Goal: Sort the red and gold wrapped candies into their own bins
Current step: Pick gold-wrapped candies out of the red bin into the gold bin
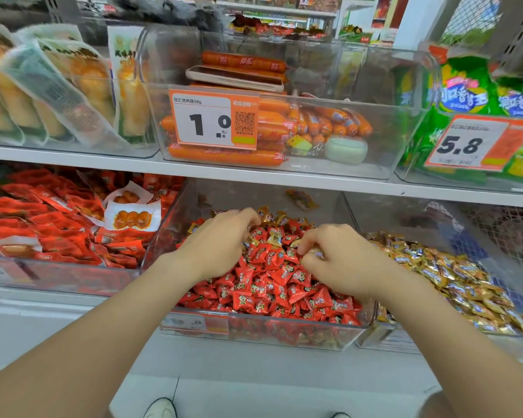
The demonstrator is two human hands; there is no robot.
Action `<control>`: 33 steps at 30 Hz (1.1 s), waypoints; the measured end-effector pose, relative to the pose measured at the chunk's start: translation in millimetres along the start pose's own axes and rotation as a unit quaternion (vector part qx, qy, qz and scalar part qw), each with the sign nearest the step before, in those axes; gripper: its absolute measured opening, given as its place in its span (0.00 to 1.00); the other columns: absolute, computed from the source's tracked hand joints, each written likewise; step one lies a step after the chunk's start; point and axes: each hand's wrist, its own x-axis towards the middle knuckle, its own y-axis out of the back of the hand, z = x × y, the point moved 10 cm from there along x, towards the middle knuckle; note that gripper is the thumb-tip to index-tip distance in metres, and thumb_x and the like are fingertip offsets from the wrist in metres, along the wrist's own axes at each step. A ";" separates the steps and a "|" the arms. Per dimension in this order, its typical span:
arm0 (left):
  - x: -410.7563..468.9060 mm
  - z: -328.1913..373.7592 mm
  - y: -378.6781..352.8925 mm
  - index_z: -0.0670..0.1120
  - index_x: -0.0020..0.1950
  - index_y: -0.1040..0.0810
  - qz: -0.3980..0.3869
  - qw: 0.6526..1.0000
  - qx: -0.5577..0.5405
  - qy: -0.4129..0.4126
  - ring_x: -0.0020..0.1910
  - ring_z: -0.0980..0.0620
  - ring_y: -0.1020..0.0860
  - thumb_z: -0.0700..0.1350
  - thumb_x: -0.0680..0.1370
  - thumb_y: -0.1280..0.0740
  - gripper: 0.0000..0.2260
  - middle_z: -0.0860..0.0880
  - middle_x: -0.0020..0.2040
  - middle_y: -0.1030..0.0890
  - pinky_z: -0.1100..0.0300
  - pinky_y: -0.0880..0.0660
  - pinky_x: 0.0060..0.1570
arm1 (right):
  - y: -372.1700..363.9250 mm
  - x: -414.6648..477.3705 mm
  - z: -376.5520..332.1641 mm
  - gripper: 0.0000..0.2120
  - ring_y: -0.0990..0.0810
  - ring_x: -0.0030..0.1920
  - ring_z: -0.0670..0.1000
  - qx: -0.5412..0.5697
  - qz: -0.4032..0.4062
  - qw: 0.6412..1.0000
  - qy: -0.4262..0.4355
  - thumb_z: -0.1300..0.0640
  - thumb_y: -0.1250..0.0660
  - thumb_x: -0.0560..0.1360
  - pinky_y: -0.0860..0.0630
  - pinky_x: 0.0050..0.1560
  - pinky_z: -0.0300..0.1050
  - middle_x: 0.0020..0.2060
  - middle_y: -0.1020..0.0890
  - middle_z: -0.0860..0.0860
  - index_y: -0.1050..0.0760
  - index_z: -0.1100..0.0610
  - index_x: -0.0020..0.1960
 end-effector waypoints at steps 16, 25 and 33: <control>24.4 -18.1 -14.3 0.52 0.46 0.26 -0.037 0.999 -0.001 0.003 0.46 0.51 0.24 0.45 0.75 0.22 0.12 0.53 0.48 0.23 0.53 0.25 0.44 | 7.2 30.6 18.0 0.13 0.17 0.49 0.50 -0.032 0.063 0.997 -0.008 0.48 0.37 0.82 0.17 0.52 0.55 0.53 0.15 0.44 0.20 0.43 0.64; 17.9 -26.6 -10.6 0.53 0.50 0.20 -0.063 0.998 -0.022 -0.003 0.39 0.51 0.19 0.51 0.82 0.29 0.03 0.53 0.42 0.18 0.49 0.20 0.45 | 1.5 35.5 17.3 0.18 0.17 0.51 0.42 0.014 0.049 0.998 -0.037 0.48 0.24 0.76 0.19 0.52 0.49 0.43 0.14 0.36 0.19 0.43 0.65; 2.2 -29.2 -4.5 0.52 0.54 0.20 -0.108 0.994 -0.005 -0.004 0.40 0.56 0.23 0.51 0.80 0.27 0.06 0.53 0.47 0.20 0.58 0.29 0.40 | 10.5 36.8 17.8 0.18 0.23 0.31 0.50 0.057 0.081 0.995 -0.029 0.55 0.43 0.82 0.23 0.39 0.52 0.31 0.19 0.55 0.17 0.61 0.47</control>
